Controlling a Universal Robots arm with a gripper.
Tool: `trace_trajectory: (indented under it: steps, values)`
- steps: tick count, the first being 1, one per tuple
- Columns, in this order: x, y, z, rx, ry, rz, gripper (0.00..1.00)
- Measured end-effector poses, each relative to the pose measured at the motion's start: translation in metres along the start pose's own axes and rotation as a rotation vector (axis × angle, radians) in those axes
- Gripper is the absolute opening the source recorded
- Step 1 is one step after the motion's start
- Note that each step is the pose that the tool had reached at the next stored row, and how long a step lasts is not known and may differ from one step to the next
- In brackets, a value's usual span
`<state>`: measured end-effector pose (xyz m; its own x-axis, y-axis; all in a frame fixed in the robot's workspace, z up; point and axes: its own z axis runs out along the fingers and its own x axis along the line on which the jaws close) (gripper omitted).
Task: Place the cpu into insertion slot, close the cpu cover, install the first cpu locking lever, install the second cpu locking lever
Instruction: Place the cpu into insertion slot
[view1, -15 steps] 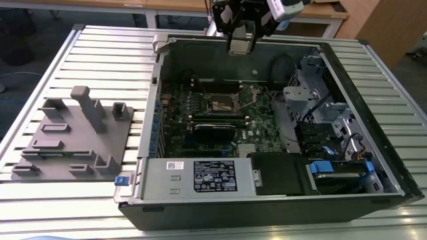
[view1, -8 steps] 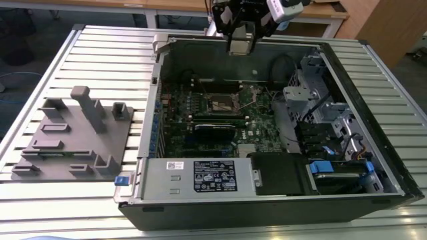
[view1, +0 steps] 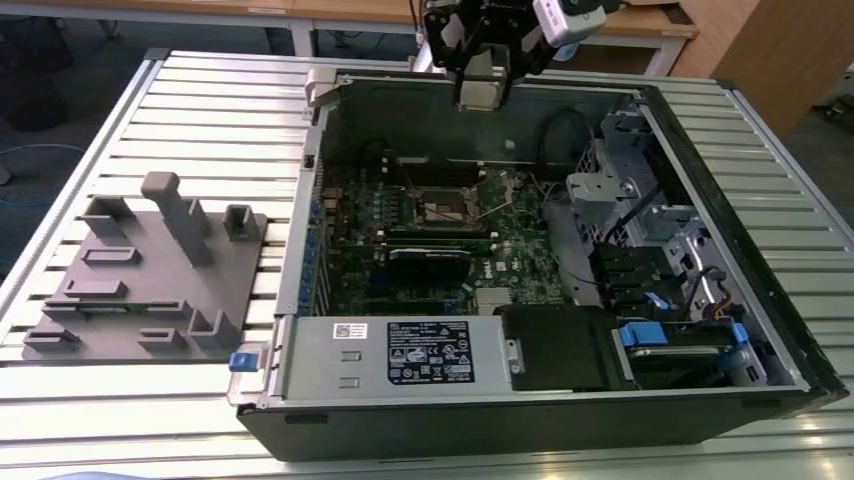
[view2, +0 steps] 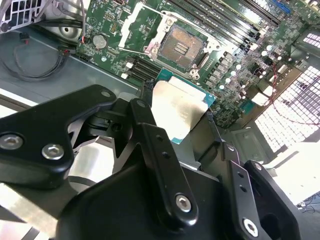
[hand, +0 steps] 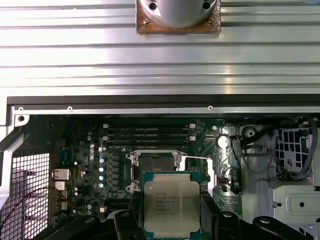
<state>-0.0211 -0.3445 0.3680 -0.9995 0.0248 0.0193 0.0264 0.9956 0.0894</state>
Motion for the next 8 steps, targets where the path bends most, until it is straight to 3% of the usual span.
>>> trace_trajectory:
  steps: [8]
  values:
    - [-0.0001, -0.0005, 0.0046, -0.0001, 0.0000, 0.000, 0.54]
